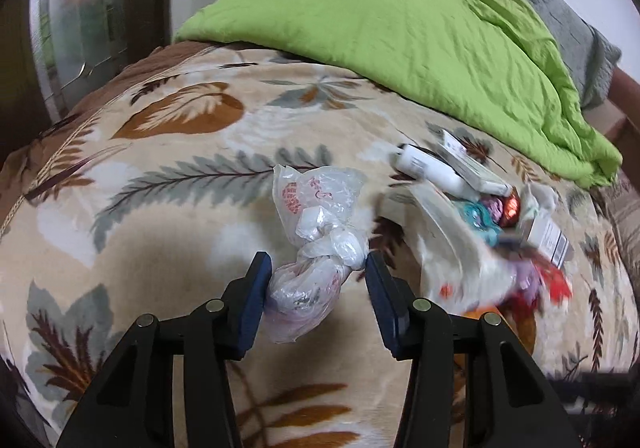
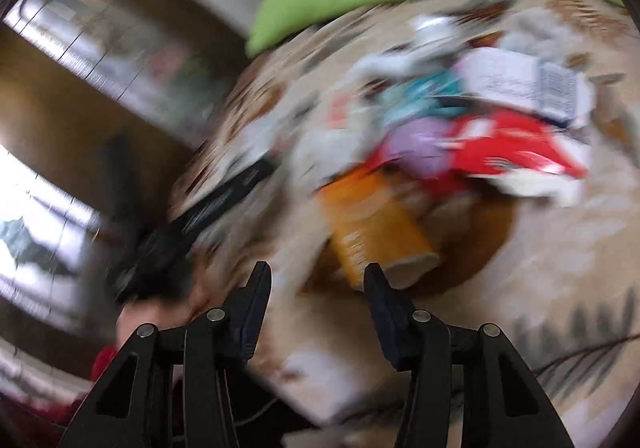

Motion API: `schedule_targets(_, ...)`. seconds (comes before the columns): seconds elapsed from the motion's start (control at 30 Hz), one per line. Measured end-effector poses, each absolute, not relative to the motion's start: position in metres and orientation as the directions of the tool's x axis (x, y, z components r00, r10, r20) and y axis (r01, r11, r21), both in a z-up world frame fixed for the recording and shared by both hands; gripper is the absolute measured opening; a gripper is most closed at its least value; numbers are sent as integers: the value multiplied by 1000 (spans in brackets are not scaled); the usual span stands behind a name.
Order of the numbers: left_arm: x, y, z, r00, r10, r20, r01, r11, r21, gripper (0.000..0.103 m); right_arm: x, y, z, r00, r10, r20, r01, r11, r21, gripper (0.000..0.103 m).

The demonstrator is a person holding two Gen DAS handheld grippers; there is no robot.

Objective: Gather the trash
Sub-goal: 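Grasp the knotted clear plastic bag with the left tool while the right tool grasps the orange box, then lift the orange box with the right tool while the left tool holds the plastic bag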

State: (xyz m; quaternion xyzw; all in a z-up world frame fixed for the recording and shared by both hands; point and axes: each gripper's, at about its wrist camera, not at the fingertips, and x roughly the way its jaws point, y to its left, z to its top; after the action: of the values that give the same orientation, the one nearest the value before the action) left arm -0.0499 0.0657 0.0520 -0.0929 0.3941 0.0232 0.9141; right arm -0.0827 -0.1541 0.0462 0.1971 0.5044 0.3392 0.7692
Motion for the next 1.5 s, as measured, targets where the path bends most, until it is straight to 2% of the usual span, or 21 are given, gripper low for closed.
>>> schedule_targets(0.17,-51,70,53,692,-27,-722,-125,980,-156,47,-88,-147,65,336,623,-706,-398,773,493,64)
schedule_targets(0.37,-52,71,53,693,-27,-720,-121,981,-154,47,-61,-140,52,366,541,-757,-394,827,401,66)
schedule_targets(0.57,-55,68,54,695,-27,-719,-117,982,-150,47,-48,-125,30,325,534,-780,-389,828,405,66)
schedule_targets(0.67,-54,67,54,696,-27,-717,-113,983,-146,47,-55,-110,30,349,478,-806,-423,848,320,68)
schedule_targets(0.77,-55,65,53,696,-28,-718,-108,984,-143,47,-65,-96,29,378,424,-823,-468,855,225,66)
schedule_targets(0.8,-55,64,54,697,-30,-717,-105,984,-144,47,-68,-95,27,382,406,-830,-470,859,204,56)
schedule_targets(0.83,-55,64,54,698,-31,-716,-103,984,-143,47,-71,-95,25,386,395,-834,-471,862,190,54)
schedule_targets(1.07,-65,50,58,715,-62,-696,-46,990,-135,47,-100,-121,38,401,435,-806,-434,865,252,52)
schedule_targets(1.33,-75,31,66,746,-86,-661,10,993,-118,47,-136,-168,62,501,525,-688,-331,851,408,51)
schedule_targets(1.5,-78,12,67,752,-115,-649,58,992,-109,47,-142,-202,74,619,493,-611,-233,858,458,51)
